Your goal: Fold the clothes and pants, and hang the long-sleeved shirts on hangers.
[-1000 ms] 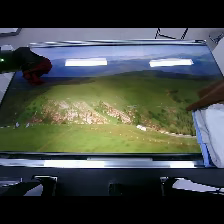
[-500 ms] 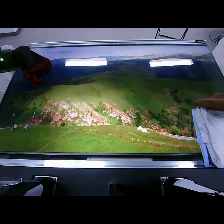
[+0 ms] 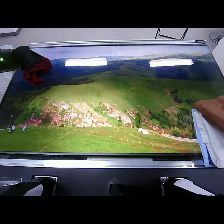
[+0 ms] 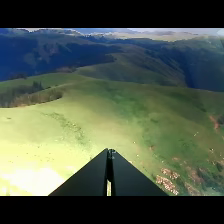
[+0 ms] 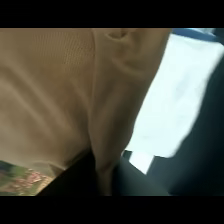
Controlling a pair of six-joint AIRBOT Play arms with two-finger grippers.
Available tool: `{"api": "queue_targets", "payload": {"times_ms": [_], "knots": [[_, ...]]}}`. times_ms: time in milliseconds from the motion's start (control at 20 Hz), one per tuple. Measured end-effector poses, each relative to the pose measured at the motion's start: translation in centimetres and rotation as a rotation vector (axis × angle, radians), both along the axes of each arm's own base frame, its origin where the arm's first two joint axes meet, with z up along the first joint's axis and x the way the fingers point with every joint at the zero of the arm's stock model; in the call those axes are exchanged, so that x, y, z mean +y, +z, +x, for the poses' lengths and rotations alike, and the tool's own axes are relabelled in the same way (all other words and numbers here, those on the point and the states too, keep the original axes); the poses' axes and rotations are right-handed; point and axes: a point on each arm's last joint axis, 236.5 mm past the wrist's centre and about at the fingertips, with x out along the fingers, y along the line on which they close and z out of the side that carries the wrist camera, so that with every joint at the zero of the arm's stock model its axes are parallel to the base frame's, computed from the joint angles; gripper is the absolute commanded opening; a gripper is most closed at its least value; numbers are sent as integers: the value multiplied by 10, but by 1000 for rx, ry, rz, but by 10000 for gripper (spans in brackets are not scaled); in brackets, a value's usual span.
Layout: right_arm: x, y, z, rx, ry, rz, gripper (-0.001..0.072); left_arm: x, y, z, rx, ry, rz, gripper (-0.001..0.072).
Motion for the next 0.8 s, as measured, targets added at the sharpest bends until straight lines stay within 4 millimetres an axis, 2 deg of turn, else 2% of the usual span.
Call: {"api": "queue_targets", "payload": {"times_ms": [50,100,150,200,300,350,400,450,500,550,600,650,700,750,800], "knots": [[4,-13,-5,24,2,20,62,0,0,0,0,-1,0,23],[8,-27,-10,46,2,40,286,-1,0,0,0,-2,-3,23],[12,-39,-14,64,2,57,611,-1,1,0,0,-3,-6,23],[16,-51,-20,90,7,79,704,-2,1,0,0,-4,-8,23],[18,-61,-22,94,36,81,714,-2,2,0,-3,-4,-10,22],[14,-57,-19,80,48,58,712,-2,4,1,-10,-2,-13,21],[3,-46,-7,29,57,2,709,-2,10,2,-29,1,-16,20],[-8,-28,12,-50,79,-67,705,-1,20,4,-56,7,-20,19],[-22,0,41,-162,119,-169,691,1,33,7,-97,17,-23,18],[-29,31,72,-270,176,-269,691,4,44,10,-134,31,-12,17],[-26,67,108,-380,253,-369,691,11,52,15,-163,56,14,18],[-12,100,143,-480,342,-449,689,19,53,21,-166,92,49,19],[10,123,174,-553,429,-496,689,28,45,26,-146,124,95,20],[38,138,201,-607,513,-517,682,39,29,30,-95,154,157,49],[72,143,227,-644,598,-507,682,46,10,31,-30,172,210,309]]}}
